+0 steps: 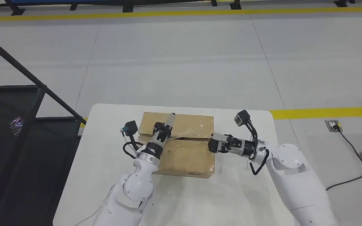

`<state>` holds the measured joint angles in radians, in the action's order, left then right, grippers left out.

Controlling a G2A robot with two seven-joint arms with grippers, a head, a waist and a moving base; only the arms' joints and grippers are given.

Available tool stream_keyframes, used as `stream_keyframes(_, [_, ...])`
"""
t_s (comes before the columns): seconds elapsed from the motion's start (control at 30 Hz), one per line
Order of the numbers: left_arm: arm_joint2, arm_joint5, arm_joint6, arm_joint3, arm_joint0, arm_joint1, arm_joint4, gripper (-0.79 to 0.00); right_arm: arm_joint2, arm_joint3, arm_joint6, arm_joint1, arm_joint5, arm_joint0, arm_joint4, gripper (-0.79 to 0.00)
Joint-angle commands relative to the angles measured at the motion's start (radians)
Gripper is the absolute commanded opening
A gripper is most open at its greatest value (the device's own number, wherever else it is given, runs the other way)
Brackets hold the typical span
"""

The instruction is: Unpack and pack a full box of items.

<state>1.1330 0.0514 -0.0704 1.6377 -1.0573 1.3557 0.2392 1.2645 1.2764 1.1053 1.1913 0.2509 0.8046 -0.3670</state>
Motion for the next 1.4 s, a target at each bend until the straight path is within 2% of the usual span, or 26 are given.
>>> stream_keyframes(0.0, [0.003,-0.002,0.004,0.008,-0.006,0.001,0.003,0.0,0.01,0.011,-0.006,-0.002,0.006,0.003,-0.01,0.0])
stream_keyframes(0.27, [0.031,-0.02,0.035,0.061,-0.045,0.001,-0.016,0.0,0.001,0.114,-0.132,0.002,0.022,0.004,0.001,0.0])
stream_keyframes(0.47, [0.047,-0.021,0.064,0.07,-0.057,0.001,-0.021,0.0,-0.085,0.114,-0.177,0.019,-0.027,-0.071,0.034,0.0])
stream_keyframes(0.6, [0.054,-0.022,0.08,0.061,-0.056,0.003,-0.037,0.0,-0.174,0.084,-0.195,0.037,-0.071,-0.133,0.1,0.0])
stream_keyframes(0.83, [0.057,-0.026,0.098,0.045,-0.051,0.007,-0.042,0.0,-0.285,-0.037,-0.244,0.073,-0.144,-0.238,0.128,0.0])
stream_keyframes(1.03, [0.059,-0.03,0.105,0.036,-0.05,0.01,-0.038,0.0,-0.3,-0.107,-0.258,0.088,-0.157,-0.279,0.099,0.0])
stream_keyframes(1.17, [0.065,-0.03,0.108,0.035,-0.051,0.011,-0.039,0.0,-0.305,-0.122,-0.221,0.089,-0.214,-0.293,0.101,0.0])
stream_keyframes(1.37, [0.112,-0.045,0.103,0.067,-0.076,0.009,-0.076,0.0,-0.311,-0.149,-0.192,0.091,-0.228,-0.295,0.111,0.0])
